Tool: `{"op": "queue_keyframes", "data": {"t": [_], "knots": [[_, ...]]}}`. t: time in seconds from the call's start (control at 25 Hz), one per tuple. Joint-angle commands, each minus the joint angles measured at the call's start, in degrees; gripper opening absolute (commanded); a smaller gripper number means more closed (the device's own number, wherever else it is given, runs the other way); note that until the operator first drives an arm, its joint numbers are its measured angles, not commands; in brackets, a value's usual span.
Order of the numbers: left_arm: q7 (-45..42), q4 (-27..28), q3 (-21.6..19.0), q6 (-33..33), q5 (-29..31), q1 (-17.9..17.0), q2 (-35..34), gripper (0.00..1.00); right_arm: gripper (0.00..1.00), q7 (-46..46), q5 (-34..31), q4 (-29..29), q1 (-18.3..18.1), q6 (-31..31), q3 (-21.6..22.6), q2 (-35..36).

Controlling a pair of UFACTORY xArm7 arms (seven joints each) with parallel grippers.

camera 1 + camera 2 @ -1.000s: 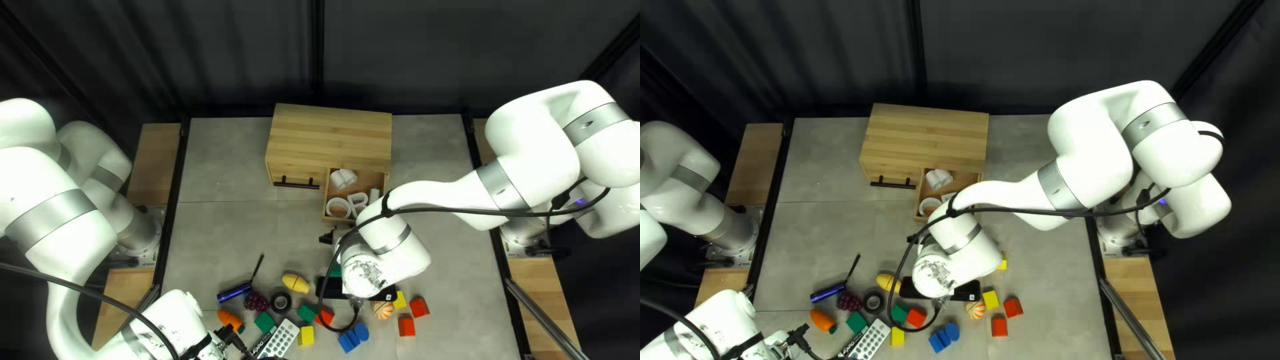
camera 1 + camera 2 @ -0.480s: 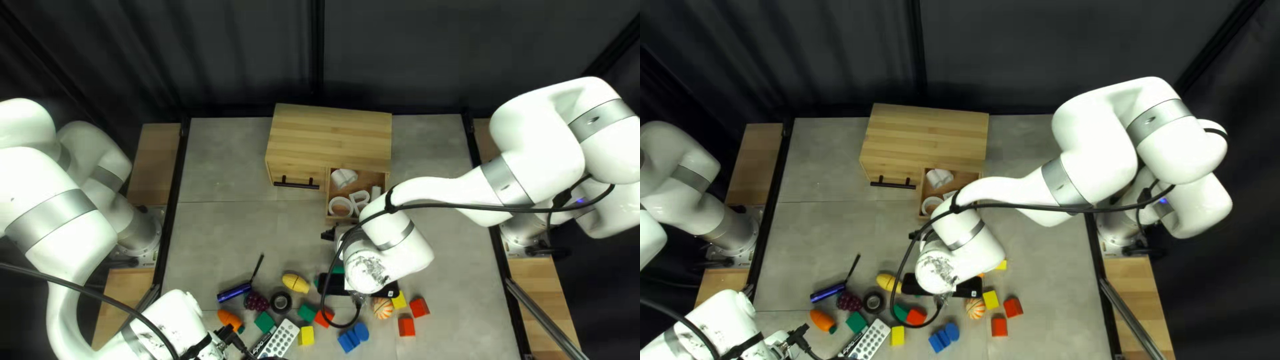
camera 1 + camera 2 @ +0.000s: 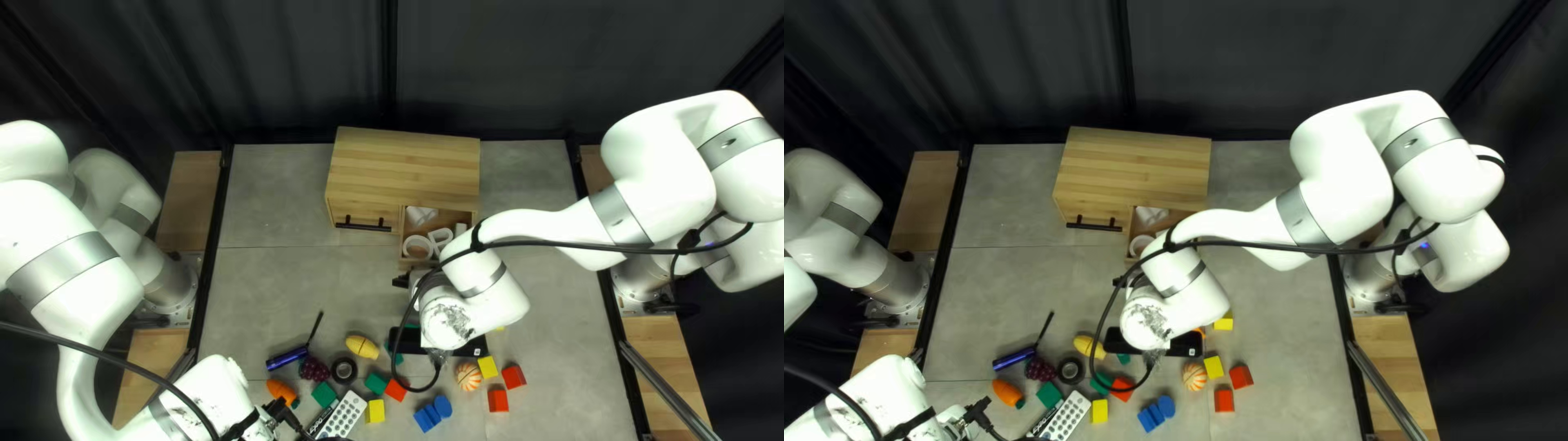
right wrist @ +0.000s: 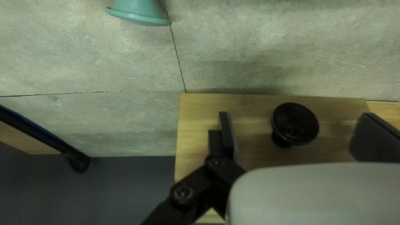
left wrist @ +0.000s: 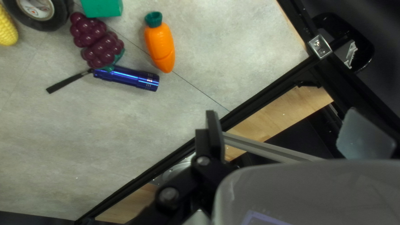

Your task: Open drawers and place objects into drawer and close

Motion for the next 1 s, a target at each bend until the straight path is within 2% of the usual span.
{"op": "queue_keyframes", "data": {"t": [0.04,0.36,1.0], "knots": [[0.0,0.0,0.0,0.0,0.0,0.0,0.0,1.0,1.0,-0.85,-1.03,-2.45,-0.8,-1.33,-0.61,-2.22],[0.0,0.0,0.0,0.0,0.0,0.0,0.0,1.0,1.0,-1.12,-3.13,-6.93,-1.8,-4.18,-1.56,-5.59],[0.0,0.0,0.0,0.0,0.0,0.0,0.0,1.0,1.0,-3.75,-6.08,-9.65,-4.02,-8.19,-3.39,-7.63]]}}
